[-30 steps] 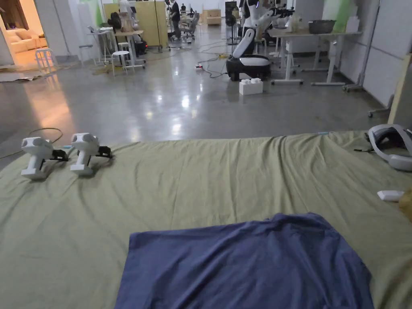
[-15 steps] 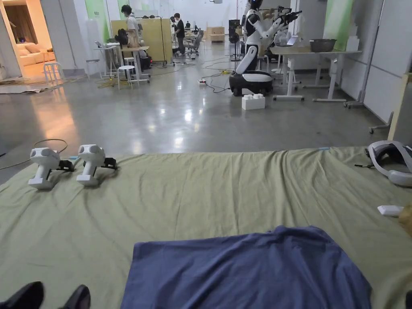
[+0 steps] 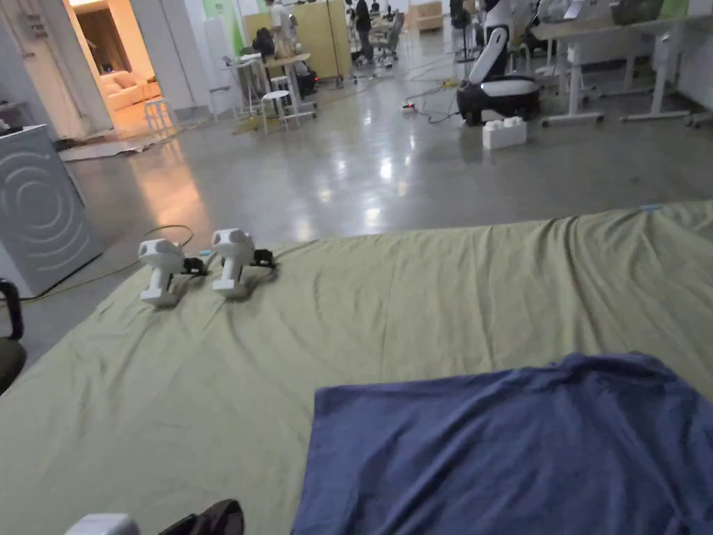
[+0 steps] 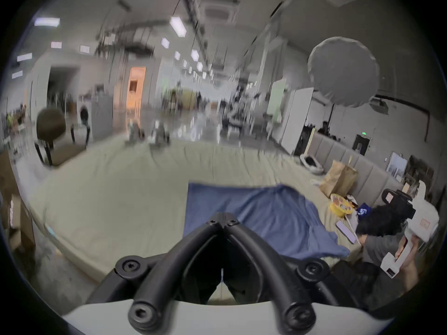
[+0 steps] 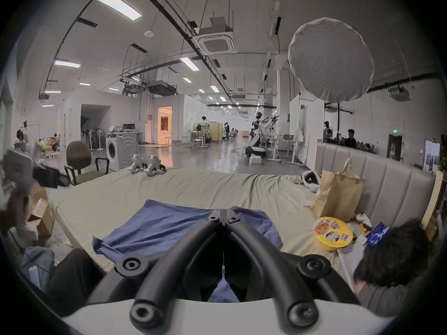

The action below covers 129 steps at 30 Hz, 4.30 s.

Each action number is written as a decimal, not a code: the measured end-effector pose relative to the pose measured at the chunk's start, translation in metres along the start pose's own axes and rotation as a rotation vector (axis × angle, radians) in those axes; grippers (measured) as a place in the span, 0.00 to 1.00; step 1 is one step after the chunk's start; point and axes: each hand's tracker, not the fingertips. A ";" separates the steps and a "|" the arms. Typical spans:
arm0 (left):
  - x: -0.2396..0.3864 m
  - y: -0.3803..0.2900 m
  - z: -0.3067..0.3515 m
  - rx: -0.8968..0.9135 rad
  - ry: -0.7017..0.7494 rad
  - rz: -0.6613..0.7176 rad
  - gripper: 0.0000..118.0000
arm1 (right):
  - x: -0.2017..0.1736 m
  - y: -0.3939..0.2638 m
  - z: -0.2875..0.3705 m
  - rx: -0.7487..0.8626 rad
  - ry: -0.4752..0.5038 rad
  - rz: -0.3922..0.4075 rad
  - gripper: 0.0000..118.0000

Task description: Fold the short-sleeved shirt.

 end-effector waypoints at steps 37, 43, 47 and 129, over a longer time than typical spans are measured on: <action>-0.060 -0.099 -0.174 -0.664 0.073 0.033 0.07 | 0.123 -0.151 -0.064 -0.753 -0.181 -0.381 0.48; -0.053 -0.099 -0.174 -0.676 0.082 0.007 0.07 | 0.137 -0.178 -0.090 -0.862 -0.134 -0.501 0.27; -0.056 -0.099 -0.171 -0.664 0.077 0.022 0.07 | 0.128 -0.173 -0.086 -0.831 -0.133 -0.442 0.11; -0.054 -0.039 -0.261 -0.371 0.057 0.076 0.38 | 0.039 -0.037 -0.059 -0.200 -0.038 -0.199 0.02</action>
